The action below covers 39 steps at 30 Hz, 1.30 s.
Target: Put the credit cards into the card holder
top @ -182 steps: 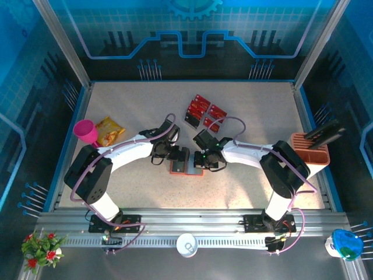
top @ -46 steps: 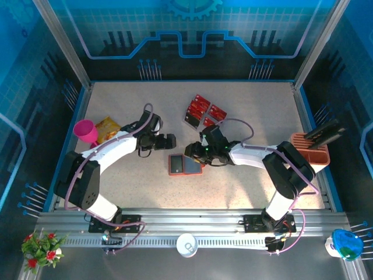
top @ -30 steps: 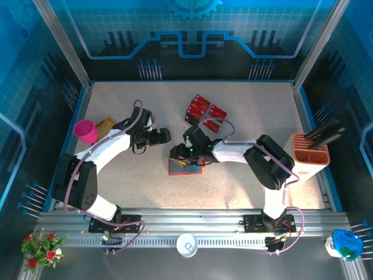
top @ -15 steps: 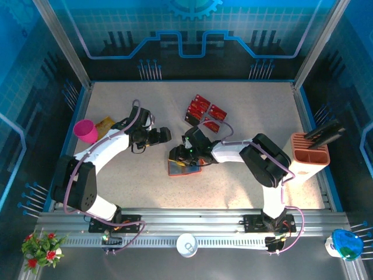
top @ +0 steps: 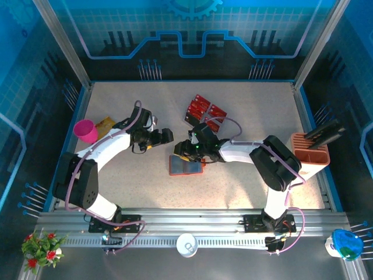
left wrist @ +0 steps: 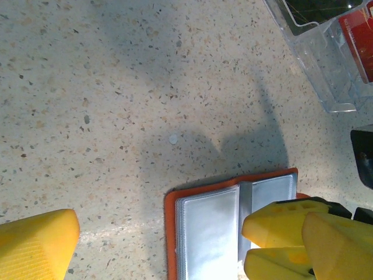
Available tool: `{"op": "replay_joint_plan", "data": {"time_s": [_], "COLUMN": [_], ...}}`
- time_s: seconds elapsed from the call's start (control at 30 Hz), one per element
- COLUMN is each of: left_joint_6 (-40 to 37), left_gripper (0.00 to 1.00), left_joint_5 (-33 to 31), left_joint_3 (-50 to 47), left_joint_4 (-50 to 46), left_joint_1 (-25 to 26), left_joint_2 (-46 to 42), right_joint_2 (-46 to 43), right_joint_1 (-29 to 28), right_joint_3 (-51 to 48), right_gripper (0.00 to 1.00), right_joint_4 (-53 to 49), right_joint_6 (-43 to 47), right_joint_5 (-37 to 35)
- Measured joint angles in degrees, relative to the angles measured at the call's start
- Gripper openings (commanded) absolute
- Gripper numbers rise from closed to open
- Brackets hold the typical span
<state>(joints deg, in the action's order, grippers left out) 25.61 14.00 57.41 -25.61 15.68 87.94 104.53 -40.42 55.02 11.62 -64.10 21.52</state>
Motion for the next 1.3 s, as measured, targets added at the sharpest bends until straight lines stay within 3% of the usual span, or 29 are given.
{"op": "replay_joint_plan", "data": {"time_s": [0.2, 0.33, 0.6, 0.87, 1.07, 1.3], "left_joint_6": [0.0, 0.0, 0.68, 2.6, 2.95, 2.95], "left_gripper": [0.99, 0.99, 0.99, 0.99, 0.99, 0.99], "left_joint_5": [0.42, 0.42, 0.13, -1.88, -3.39, -3.85], "left_joint_3": [0.0, 0.0, 0.0, 0.0, 0.31, 1.11], "left_joint_4": [-0.04, -0.07, -0.02, 0.04, 0.2, 0.13], "left_joint_1": [1.53, 3.17, 4.33, 4.33, 4.33, 4.33], "left_joint_2": [0.31, 0.31, 0.31, 0.31, 0.31, 0.76], "right_joint_2": [-3.65, -8.81, -11.19, -0.09, 9.29, 16.39], "right_joint_1": [2.6, 7.87, 18.03, 18.62, 17.55, 14.34], "right_joint_3": [-2.75, -1.53, 20.17, 44.15, 52.78, 59.28], "right_gripper": [0.47, 0.47, 0.47, 0.42, 0.33, 0.33], "right_joint_4": [-1.01, -8.37, -32.72, -53.64, -64.37, -71.58], "right_joint_6": [0.31, 4.37, 20.35, 37.0, 44.98, 51.34], "right_joint_5": [0.0, -0.57, -6.01, -14.58, -21.24, -28.65]}}
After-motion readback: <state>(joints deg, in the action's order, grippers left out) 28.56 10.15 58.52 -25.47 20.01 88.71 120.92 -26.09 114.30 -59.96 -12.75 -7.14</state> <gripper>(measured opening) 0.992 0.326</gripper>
